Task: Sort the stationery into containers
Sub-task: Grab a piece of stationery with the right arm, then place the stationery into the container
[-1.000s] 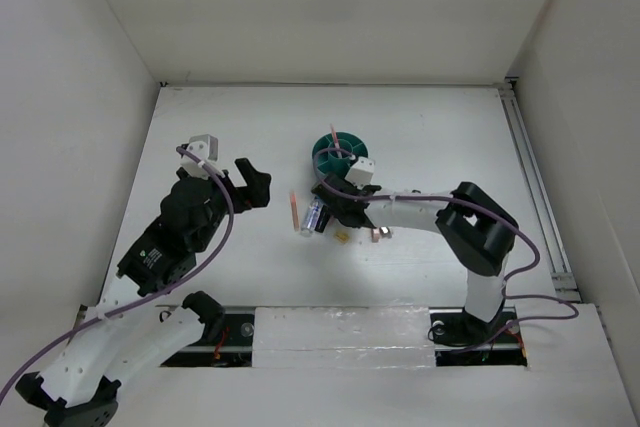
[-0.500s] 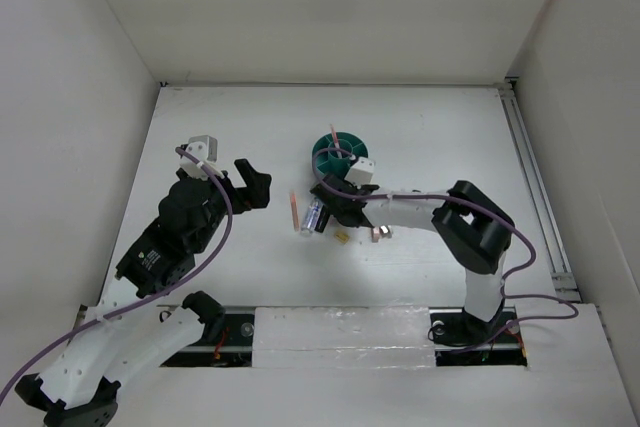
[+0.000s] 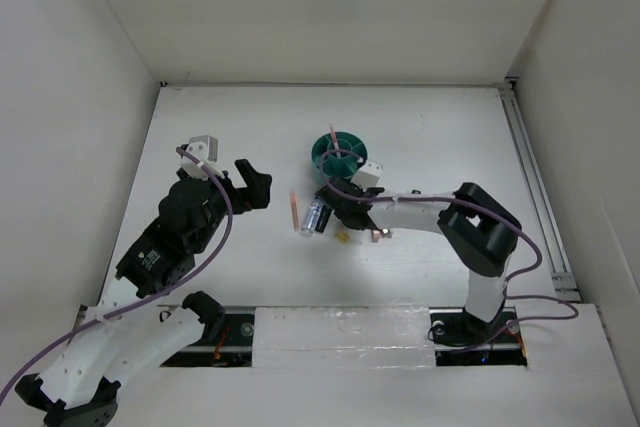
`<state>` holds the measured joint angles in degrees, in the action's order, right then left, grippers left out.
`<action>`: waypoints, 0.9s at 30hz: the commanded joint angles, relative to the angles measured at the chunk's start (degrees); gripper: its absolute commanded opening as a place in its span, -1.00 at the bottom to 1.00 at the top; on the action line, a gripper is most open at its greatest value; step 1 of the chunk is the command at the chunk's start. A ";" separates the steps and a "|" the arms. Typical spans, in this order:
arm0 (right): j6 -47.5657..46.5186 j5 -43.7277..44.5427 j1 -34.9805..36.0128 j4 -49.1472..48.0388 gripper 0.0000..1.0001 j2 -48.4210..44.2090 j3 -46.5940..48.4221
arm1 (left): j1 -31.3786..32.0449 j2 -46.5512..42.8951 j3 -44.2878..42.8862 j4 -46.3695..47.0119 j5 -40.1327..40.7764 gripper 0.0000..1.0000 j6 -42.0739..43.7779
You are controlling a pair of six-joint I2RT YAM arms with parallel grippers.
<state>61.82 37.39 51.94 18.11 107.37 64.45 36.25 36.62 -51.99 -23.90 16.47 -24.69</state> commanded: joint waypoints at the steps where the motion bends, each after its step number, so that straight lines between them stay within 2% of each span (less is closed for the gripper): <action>1: 2.25 -0.57 -0.44 3.95 -1.00 -2.25 -1.60 | -0.21 -0.50 -0.13 1.05 -0.39 1.00 0.25; 5: 5.85 0.85 -0.44 7.46 -1.00 -4.71 -2.13 | -0.21 0.03 -0.13 1.05 -0.39 1.00 0.25; 13: 13.49 9.36 -0.44 16.78 -1.00 -11.56 -1.61 | -0.21 0.56 -0.13 1.05 -0.39 1.00 0.25; 16: 13.50 13.40 -1.58 19.85 -1.00 -15.78 -0.29 | -0.21 1.08 -0.13 1.05 -0.39 1.00 0.25; 19: 8.69 16.05 -2.97 18.20 -1.00 -21.23 -0.29 | -0.21 1.61 -0.13 1.05 -0.39 1.00 0.25; 20: 5.01 16.05 -3.51 15.49 -1.00 -22.72 -0.29 | -0.21 1.61 -0.13 1.05 -0.39 1.00 0.25; 21: -7.82 15.01 -4.21 3.98 -1.00 -26.04 -1.50 | -0.21 1.61 -0.13 1.05 -0.39 1.00 0.25; 23: -20.80 5.54 -7.79 -9.52 -1.00 -29.57 -6.23 | -0.21 2.14 -0.13 1.05 -0.39 1.00 0.25; 24: -32.00 0.55 -9.47 -22.20 -1.00 -32.55 -7.91 | -0.21 2.14 -0.13 1.05 -0.39 1.00 0.25; 25: -37.33 -12.03 -11.32 -28.07 -1.00 -33.62 -9.41 | -0.21 2.14 -0.13 1.05 0.14 1.00 0.25; 27: -45.26 -23.97 -15.89 -36.96 -1.00 -34.94 -11.79 | -0.21 2.14 -0.13 1.05 0.14 1.00 0.25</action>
<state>38.83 33.12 40.10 5.13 74.26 55.35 36.25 38.96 -51.99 -23.90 16.49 -24.69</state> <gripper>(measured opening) 0.184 0.997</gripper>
